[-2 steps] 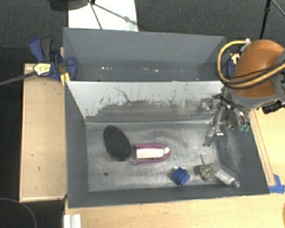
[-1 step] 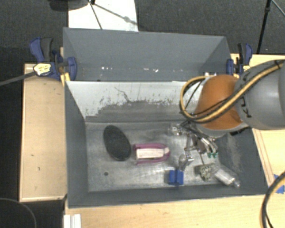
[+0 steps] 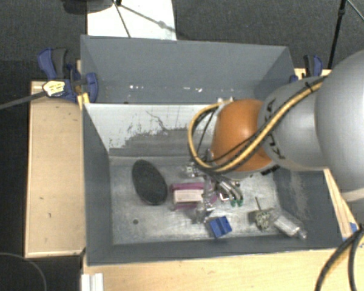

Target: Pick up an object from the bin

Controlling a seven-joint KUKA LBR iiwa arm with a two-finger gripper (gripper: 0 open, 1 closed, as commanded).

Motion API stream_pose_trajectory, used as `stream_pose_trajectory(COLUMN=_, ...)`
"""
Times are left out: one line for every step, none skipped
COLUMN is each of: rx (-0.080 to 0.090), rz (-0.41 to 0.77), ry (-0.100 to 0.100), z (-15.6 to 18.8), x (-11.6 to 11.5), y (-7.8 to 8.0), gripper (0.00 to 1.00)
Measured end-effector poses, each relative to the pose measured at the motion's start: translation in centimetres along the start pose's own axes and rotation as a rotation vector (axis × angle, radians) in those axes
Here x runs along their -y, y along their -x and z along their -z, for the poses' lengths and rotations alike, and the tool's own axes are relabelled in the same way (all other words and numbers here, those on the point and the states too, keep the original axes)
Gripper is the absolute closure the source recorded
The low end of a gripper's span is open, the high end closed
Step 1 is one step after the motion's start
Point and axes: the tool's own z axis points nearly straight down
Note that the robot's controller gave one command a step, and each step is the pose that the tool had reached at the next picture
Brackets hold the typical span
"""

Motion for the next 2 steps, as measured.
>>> stream_pose_trajectory(rx=-0.003, rz=-0.002, ry=-0.002, z=0.1, x=0.5, y=-0.1, gripper=1.00)
stream_pose_trajectory(rx=0.006, rz=0.349, ry=-0.004, z=14.5, x=0.0, y=1.9, gripper=1.00)
